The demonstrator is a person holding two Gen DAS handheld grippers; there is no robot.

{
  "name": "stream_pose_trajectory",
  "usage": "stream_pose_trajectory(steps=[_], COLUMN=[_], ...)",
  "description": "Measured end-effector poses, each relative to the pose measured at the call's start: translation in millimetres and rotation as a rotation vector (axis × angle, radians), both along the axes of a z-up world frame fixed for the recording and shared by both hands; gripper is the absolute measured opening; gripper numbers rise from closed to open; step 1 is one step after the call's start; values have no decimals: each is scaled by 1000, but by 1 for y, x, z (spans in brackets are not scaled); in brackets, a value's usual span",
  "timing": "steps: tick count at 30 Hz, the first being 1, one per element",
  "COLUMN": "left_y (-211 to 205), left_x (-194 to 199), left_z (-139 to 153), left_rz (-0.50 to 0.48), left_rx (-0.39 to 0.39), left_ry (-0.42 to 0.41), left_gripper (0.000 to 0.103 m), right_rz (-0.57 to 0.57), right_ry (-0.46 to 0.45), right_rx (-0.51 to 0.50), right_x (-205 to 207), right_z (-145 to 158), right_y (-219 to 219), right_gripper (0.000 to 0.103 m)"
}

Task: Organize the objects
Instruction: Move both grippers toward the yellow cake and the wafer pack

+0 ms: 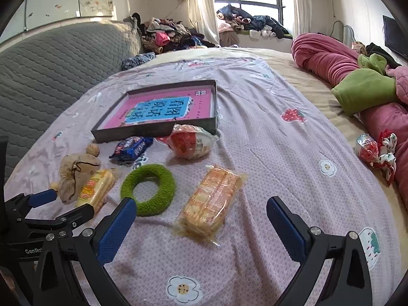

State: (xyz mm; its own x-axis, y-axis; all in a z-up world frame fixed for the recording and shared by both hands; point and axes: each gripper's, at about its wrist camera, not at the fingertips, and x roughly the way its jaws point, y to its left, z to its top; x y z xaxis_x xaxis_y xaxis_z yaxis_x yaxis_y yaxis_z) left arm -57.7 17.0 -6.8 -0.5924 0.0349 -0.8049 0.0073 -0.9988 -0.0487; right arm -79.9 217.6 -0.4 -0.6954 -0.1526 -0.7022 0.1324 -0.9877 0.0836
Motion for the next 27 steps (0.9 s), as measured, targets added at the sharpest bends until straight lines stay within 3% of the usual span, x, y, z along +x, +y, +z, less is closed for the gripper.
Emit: stream_pose_trajectory(steps=[20,27], left_y=[14,18], left_x=[-12,-17], left_z=[-17,-20], left_rz=[-13,-14], left_rx=[0,6], left_ry=[-43,-62], left_gripper=[103,103], right_rz=[-91,-126], right_ry=[-49,-119], right_rx=[66,96], right_x=[-26,-45], right_z=[-10,-22], right_y=[9,7], right_gripper=[103,102])
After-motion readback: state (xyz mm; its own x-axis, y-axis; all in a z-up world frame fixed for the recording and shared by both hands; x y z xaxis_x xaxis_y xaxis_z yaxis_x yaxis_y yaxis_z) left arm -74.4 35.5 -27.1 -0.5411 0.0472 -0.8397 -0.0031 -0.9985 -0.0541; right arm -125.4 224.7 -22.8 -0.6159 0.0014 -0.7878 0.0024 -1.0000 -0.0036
